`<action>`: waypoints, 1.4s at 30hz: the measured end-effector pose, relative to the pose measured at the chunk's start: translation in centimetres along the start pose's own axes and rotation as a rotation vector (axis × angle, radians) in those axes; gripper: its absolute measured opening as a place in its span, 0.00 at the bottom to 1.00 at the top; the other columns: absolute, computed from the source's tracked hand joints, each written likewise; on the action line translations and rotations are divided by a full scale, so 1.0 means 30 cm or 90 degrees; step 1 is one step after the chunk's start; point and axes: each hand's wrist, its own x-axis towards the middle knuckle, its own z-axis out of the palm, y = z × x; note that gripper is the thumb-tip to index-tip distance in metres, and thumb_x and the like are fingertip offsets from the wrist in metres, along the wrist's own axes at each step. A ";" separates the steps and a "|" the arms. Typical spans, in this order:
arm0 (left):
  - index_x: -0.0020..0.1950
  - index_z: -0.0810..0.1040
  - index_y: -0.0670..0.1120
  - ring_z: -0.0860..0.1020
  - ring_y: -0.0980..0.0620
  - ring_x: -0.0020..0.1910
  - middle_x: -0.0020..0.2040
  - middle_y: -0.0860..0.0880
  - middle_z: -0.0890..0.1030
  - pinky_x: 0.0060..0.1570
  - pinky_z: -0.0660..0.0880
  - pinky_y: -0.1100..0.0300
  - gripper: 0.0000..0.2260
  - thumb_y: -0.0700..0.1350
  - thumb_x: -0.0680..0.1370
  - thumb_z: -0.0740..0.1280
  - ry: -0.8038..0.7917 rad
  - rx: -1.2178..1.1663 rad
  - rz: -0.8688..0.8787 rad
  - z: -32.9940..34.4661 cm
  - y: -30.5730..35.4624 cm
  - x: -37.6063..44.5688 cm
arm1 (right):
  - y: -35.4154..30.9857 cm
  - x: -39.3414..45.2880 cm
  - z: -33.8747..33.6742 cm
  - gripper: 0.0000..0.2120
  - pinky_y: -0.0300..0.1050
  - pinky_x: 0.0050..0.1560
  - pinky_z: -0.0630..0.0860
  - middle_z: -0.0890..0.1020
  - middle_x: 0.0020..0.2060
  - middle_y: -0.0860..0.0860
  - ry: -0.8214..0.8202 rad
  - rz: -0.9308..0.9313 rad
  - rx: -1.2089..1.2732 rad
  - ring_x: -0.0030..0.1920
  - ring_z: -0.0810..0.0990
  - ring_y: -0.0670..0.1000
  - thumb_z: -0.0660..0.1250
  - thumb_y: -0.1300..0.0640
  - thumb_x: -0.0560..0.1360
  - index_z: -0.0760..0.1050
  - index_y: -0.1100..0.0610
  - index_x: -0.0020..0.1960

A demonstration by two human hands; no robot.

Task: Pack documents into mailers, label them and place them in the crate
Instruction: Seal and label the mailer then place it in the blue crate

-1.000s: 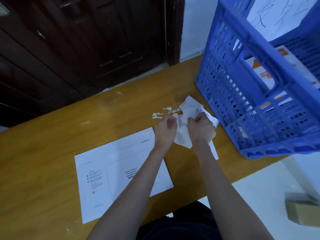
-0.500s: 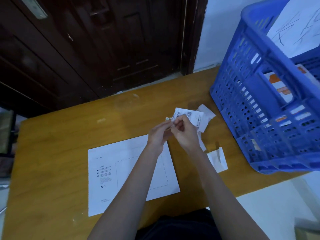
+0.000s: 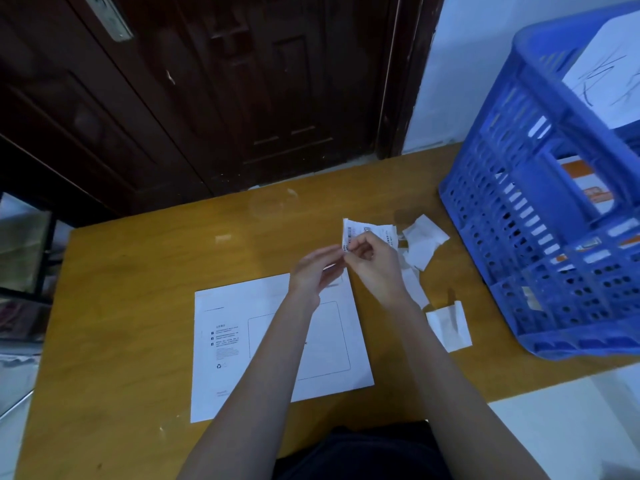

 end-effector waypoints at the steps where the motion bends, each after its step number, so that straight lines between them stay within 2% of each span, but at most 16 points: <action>1: 0.51 0.82 0.40 0.84 0.53 0.38 0.44 0.44 0.84 0.42 0.80 0.66 0.08 0.36 0.73 0.72 0.019 0.019 0.017 0.003 -0.001 -0.002 | 0.002 0.000 0.000 0.05 0.33 0.44 0.75 0.79 0.39 0.45 0.003 -0.012 -0.010 0.40 0.77 0.41 0.70 0.63 0.70 0.77 0.55 0.44; 5: 0.48 0.83 0.39 0.83 0.54 0.32 0.39 0.45 0.84 0.39 0.80 0.65 0.05 0.34 0.73 0.71 0.085 0.099 0.097 0.017 -0.002 -0.014 | 0.008 0.001 -0.001 0.04 0.27 0.41 0.72 0.81 0.38 0.43 -0.006 -0.036 -0.054 0.40 0.78 0.38 0.71 0.60 0.71 0.78 0.53 0.43; 9: 0.48 0.83 0.38 0.82 0.54 0.32 0.38 0.46 0.83 0.38 0.80 0.66 0.05 0.34 0.73 0.71 0.096 0.129 0.133 0.024 -0.003 -0.018 | 0.004 -0.001 -0.002 0.03 0.28 0.42 0.74 0.81 0.37 0.42 -0.008 -0.035 -0.068 0.40 0.80 0.39 0.72 0.58 0.72 0.79 0.52 0.43; 13: 0.47 0.83 0.39 0.83 0.52 0.34 0.41 0.43 0.84 0.38 0.80 0.64 0.04 0.35 0.73 0.71 0.107 0.150 0.160 0.027 -0.005 -0.018 | -0.001 -0.003 -0.002 0.02 0.30 0.41 0.76 0.83 0.37 0.46 -0.013 -0.015 0.007 0.40 0.82 0.43 0.73 0.59 0.72 0.80 0.55 0.43; 17: 0.49 0.82 0.41 0.84 0.50 0.40 0.43 0.44 0.85 0.44 0.81 0.62 0.06 0.41 0.73 0.72 0.121 0.150 0.144 0.030 -0.008 -0.022 | 0.003 -0.005 -0.004 0.04 0.35 0.44 0.78 0.84 0.39 0.48 -0.018 -0.020 -0.006 0.41 0.82 0.44 0.72 0.58 0.72 0.82 0.57 0.46; 23: 0.43 0.81 0.43 0.83 0.46 0.45 0.45 0.42 0.84 0.48 0.80 0.58 0.03 0.39 0.72 0.73 0.129 0.170 0.134 0.033 -0.014 -0.026 | 0.000 -0.017 -0.010 0.06 0.30 0.44 0.77 0.84 0.39 0.48 -0.039 -0.023 -0.017 0.41 0.82 0.41 0.74 0.60 0.71 0.82 0.57 0.47; 27: 0.43 0.82 0.44 0.83 0.48 0.44 0.44 0.44 0.84 0.46 0.80 0.61 0.04 0.40 0.71 0.75 0.119 0.173 0.134 0.031 -0.012 -0.028 | -0.003 -0.018 -0.010 0.07 0.35 0.47 0.79 0.85 0.40 0.49 -0.038 -0.019 -0.026 0.42 0.83 0.44 0.75 0.60 0.70 0.82 0.58 0.48; 31: 0.41 0.84 0.43 0.83 0.50 0.40 0.41 0.45 0.84 0.42 0.80 0.64 0.03 0.38 0.70 0.75 0.123 0.180 0.148 0.025 -0.016 -0.024 | -0.008 -0.022 -0.012 0.06 0.35 0.47 0.78 0.84 0.41 0.47 -0.049 -0.011 -0.030 0.43 0.82 0.43 0.74 0.61 0.70 0.82 0.55 0.47; 34: 0.43 0.84 0.41 0.82 0.51 0.38 0.39 0.45 0.84 0.39 0.79 0.67 0.02 0.38 0.72 0.73 0.123 0.228 0.171 0.018 -0.024 -0.020 | -0.009 -0.026 -0.014 0.06 0.34 0.47 0.78 0.84 0.41 0.48 -0.058 0.003 0.001 0.43 0.82 0.43 0.70 0.63 0.72 0.83 0.57 0.48; 39: 0.44 0.82 0.42 0.81 0.55 0.37 0.39 0.46 0.83 0.37 0.76 0.72 0.03 0.38 0.75 0.68 0.078 0.275 0.191 0.017 -0.026 -0.018 | -0.014 -0.020 -0.011 0.06 0.32 0.42 0.77 0.85 0.40 0.53 -0.041 0.062 0.120 0.39 0.83 0.46 0.67 0.64 0.75 0.83 0.62 0.48; 42: 0.45 0.81 0.40 0.80 0.56 0.36 0.38 0.47 0.82 0.37 0.75 0.72 0.04 0.37 0.76 0.67 0.038 0.274 0.183 0.009 -0.027 -0.012 | -0.003 -0.013 -0.014 0.06 0.34 0.44 0.79 0.85 0.41 0.55 -0.038 0.066 0.103 0.41 0.84 0.49 0.67 0.63 0.75 0.82 0.63 0.47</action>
